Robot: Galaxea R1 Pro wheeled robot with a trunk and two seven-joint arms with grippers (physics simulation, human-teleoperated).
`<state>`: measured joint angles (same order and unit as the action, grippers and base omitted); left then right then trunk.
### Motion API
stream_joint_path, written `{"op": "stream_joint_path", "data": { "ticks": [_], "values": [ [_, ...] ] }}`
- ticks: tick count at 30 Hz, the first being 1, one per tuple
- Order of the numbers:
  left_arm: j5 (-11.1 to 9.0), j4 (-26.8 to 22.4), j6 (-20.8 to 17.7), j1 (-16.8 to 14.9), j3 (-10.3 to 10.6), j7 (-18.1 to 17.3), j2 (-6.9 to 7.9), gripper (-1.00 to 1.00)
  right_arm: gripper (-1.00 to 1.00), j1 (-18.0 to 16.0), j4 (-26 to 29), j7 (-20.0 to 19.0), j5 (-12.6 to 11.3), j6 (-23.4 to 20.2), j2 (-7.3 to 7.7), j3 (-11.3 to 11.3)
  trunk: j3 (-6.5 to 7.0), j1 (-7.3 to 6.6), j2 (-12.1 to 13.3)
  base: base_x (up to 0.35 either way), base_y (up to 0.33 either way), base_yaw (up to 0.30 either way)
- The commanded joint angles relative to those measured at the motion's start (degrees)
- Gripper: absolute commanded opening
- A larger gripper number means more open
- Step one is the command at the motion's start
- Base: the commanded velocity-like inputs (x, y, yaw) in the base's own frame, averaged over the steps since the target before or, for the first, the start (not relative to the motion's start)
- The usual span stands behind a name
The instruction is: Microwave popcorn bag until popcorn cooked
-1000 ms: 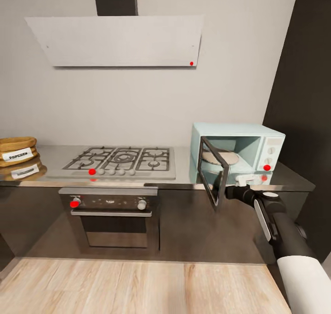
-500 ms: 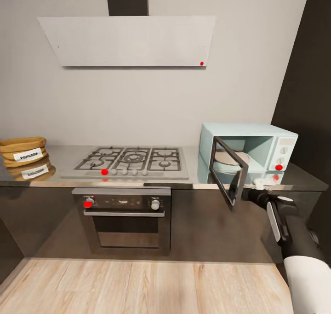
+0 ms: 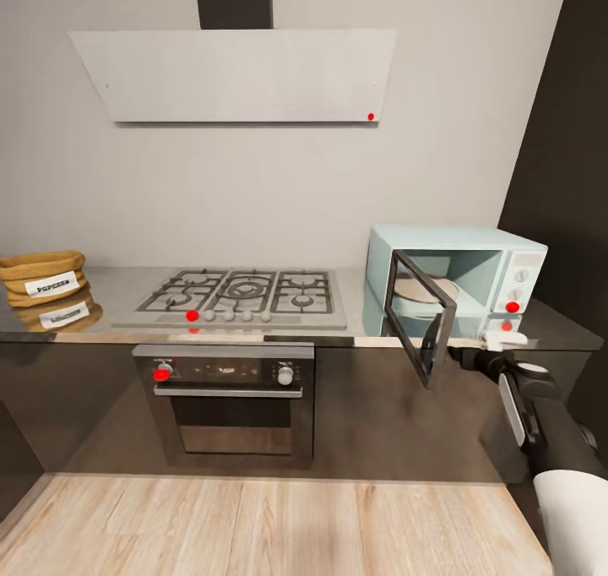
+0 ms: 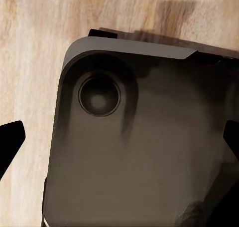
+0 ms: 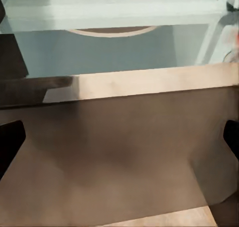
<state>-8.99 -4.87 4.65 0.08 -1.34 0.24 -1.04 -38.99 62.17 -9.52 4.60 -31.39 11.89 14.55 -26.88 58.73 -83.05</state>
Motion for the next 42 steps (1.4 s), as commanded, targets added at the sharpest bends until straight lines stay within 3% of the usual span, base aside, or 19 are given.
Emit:
{"op": "stream_joint_path", "data": {
  "ticks": [1,6,9,10,15,17,19,23,25,29,31,36,42],
  "values": [
    [-0.3,-0.1,0.1,0.0,-0.1,0.0,-0.02,1.0,1.0,0.0,-0.1,-0.5,0.4,-0.3,0.05,0.2,-0.05,0.0,0.0,0.0,0.0,0.0],
    [-0.3,-0.1,0.1,0.0,-0.1,0.0,0.01,1.0,1.0,0.0,-7.7,-0.6,1.7,0.0,0.04,0.0,-0.05,0.0,0.0,0.0,0.0,0.0],
    [-0.3,-0.1,0.1,0.0,-0.1,0.0,0.02,1.0,1.0,0.0,-20.0,-0.8,4.4,4.8,-0.09,0.0,-0.05,0.0,0.0,0.0,0.0,0.0],
    [-0.4,-0.1,0.1,0.0,-0.1,0.0,0.04,1.0,1.0,0.0,-27.0,-0.9,6.3,8.3,-0.32,-0.1,-0.05,0.0,0.0,0.0,0.0,0.0],
    [-0.7,0.0,0.1,0.0,-0.2,0.0,0.07,1.0,1.0,0.0,-50.6,-1.1,12.7,18.8,-1.16,-0.1,-0.05,0.0,0.0,0.0,0.0,0.0],
    [-0.7,0.0,0.1,0.0,-0.3,0.0,0.07,1.0,1.0,0.0,-58.9,-1.2,13.9,21.1,-1.18,-0.1,-0.05,0.0,0.0,0.0,0.0,0.0],
    [-0.7,-0.1,0.1,0.0,-0.4,0.1,0.07,1.0,1.0,0.4,-62.4,-1.3,14.0,21.7,-1.66,-0.1,-0.05,0.0,0.0,0.0,0.0,0.0],
    [-0.8,-0.1,0.1,0.0,-0.5,0.1,0.07,1.0,1.0,10.2,-63.9,-0.7,15.9,23.8,-5.72,-0.2,-0.05,0.0,0.0,0.0,0.0,0.0],
    [-0.8,-0.1,0.1,0.0,-0.5,0.1,0.07,1.0,1.0,14.9,-64.0,0.0,18.4,29.3,-7.44,-0.2,-0.05,0.0,0.0,0.0,0.0,0.0],
    [-0.8,-0.1,0.1,0.0,-0.5,0.1,0.07,1.0,1.0,25.0,-64.1,1.7,20.2,37.7,-8.37,-0.1,-0.05,0.0,0.0,0.0,0.0,0.0],
    [-0.8,-0.1,0.1,0.0,-0.5,0.1,0.07,1.0,1.0,26.8,-64.1,1.9,19.8,37.8,-8.46,0.3,-0.05,0.0,0.0,0.0,0.0,0.0],
    [-1.0,-0.1,0.1,0.0,-0.5,0.2,0.09,1.0,1.0,29.8,-64.2,2.2,14.1,37.3,-8.47,0.6,-0.05,0.0,0.0,0.0,0.0,0.047],
    [-0.9,0.1,0.1,0.0,-0.3,0.1,0.05,1.0,1.0,30.4,-64.1,4.6,13.2,37.4,-8.59,0.6,-0.05,0.0,0.0,0.0,0.0,0.252]
  ]
}}
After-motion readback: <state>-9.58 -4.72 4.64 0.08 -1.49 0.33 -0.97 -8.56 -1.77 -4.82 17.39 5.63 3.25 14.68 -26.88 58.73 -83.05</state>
